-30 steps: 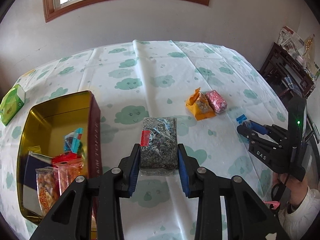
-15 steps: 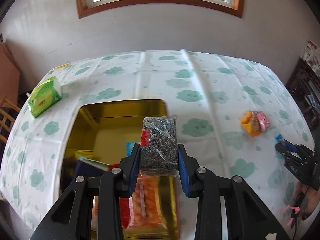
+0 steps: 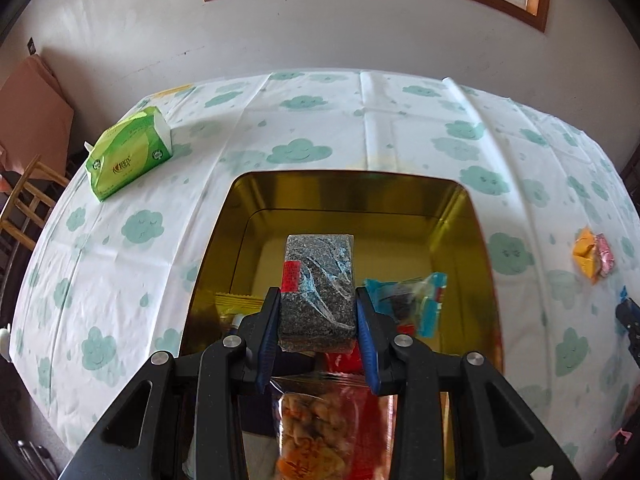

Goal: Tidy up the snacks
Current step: 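Carry the dark grey packet into the gold tin and open the left tool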

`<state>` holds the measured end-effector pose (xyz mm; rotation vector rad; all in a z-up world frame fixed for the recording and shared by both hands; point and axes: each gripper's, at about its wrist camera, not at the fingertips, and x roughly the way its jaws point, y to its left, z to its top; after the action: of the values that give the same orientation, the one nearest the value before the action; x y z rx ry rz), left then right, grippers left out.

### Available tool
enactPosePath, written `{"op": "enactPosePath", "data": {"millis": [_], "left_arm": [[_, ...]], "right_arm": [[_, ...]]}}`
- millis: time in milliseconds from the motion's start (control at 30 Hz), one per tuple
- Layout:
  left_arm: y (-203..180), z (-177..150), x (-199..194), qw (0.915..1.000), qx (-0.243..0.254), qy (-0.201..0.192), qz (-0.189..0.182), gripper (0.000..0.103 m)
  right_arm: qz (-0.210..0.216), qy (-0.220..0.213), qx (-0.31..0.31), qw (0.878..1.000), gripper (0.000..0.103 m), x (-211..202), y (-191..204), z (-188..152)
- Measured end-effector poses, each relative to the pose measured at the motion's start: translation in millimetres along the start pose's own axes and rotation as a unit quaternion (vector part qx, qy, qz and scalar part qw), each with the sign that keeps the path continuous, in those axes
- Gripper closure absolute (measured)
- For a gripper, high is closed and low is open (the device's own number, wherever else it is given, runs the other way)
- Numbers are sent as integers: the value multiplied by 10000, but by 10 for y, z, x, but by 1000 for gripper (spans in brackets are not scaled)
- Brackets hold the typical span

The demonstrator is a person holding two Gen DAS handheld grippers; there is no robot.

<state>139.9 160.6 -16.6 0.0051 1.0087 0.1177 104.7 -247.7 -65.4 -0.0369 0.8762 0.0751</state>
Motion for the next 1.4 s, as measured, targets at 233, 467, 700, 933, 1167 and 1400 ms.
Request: {"op": "enactPosePath", "data": {"millis": [233, 467, 700, 933, 1167, 1400], "left_arm": [[20, -28, 119, 9999, 18, 99, 15, 72], [2, -38, 148, 9999, 52, 160, -3, 70], [-22, -56, 176, 9997, 120, 216, 14, 68], [-42, -45, 100, 9998, 172, 142, -10, 59], [-81, -40, -78, 9998, 200, -24, -70, 55], [-64, -102, -337, 9994, 105, -241, -214, 48]], "right_arm": [[-5, 0, -2, 10000, 68, -2, 1, 1], [-7, -1, -2, 10000, 68, -3, 2, 2], [-9, 0, -1, 10000, 68, -2, 2, 2], [-12, -1, -1, 10000, 68, 0, 2, 1], [-15, -1, -2, 10000, 68, 0, 3, -1], [-15, -1, -1, 10000, 68, 0, 2, -1]]}}
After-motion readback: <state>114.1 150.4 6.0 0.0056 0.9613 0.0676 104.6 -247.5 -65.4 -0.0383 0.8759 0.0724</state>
